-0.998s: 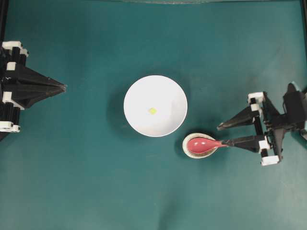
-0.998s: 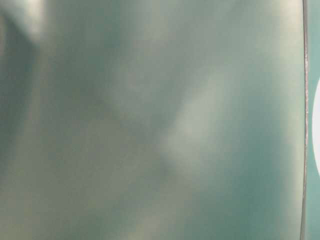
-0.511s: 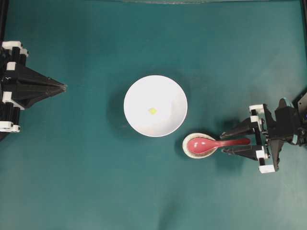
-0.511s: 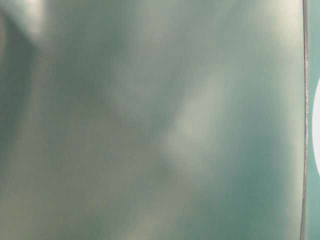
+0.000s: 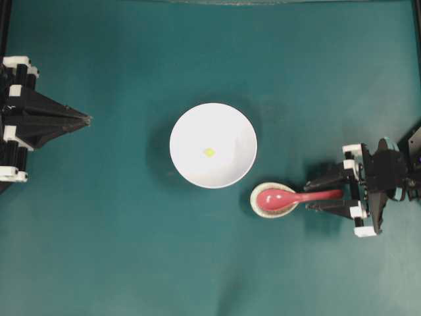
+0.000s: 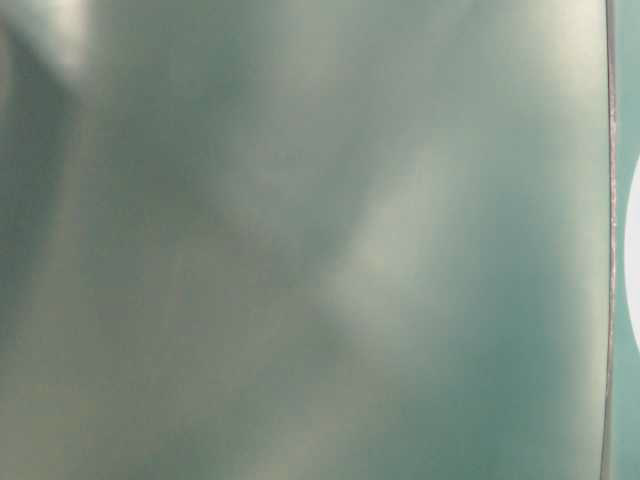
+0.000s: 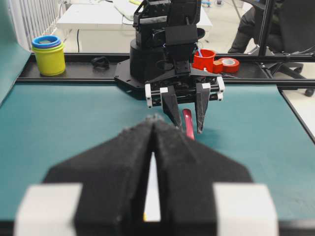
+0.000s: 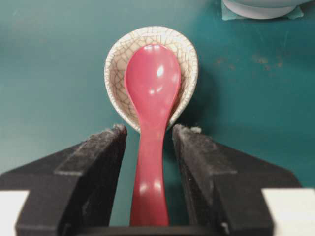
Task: Scoop the yellow hexagonal prism block from the bowl with a spoon using the right arm.
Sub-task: 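Close the right gripper on the red spoon handle, then lift the red spoon off the rest and carry it into the bowl, then push the spoon bowl under the yellow block inside the white bowl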
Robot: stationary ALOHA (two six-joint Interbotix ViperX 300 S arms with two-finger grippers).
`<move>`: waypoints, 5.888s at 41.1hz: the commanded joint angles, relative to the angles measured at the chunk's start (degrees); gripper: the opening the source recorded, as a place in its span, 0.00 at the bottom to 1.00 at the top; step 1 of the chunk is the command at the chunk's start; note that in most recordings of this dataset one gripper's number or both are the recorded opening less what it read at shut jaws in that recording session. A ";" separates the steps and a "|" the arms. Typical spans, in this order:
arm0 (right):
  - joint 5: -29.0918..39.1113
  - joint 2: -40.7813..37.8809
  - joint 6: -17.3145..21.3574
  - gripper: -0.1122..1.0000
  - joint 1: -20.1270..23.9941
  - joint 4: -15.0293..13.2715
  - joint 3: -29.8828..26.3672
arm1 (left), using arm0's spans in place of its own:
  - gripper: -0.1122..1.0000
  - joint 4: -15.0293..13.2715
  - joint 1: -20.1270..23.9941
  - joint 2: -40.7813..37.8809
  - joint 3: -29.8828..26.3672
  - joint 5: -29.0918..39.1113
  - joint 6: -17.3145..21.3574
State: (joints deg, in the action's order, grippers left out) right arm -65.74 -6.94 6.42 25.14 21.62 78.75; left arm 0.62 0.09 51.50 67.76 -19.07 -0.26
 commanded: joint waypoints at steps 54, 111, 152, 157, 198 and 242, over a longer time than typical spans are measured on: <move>1.41 2.90 -3.60 0.30 0.26 1.14 -2.37 | 0.10 0.18 0.09 -0.62 -1.05 -0.44 -0.09; 72.60 31.64 -12.30 0.30 -25.93 0.79 -28.48 | 0.10 0.18 0.09 -2.02 -0.97 0.62 0.70; 103.54 13.18 -9.67 0.30 -33.75 -4.48 -51.06 | 0.10 0.18 0.09 -1.93 -0.97 1.41 0.70; 105.82 11.69 -7.82 0.30 -33.75 -6.15 -52.29 | 0.10 0.18 0.09 -2.02 -0.97 1.49 0.70; 105.47 4.75 -6.15 0.30 -32.87 -8.44 -55.90 | 0.10 0.18 0.09 -2.02 -0.97 2.02 0.70; 93.69 2.99 -6.24 0.30 -32.26 -8.53 -57.57 | 0.10 0.18 0.09 -1.49 -0.97 3.87 0.70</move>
State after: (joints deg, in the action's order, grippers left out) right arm 28.39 -5.01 -0.09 -7.21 13.18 22.41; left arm 0.70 0.09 50.19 67.76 -15.03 0.35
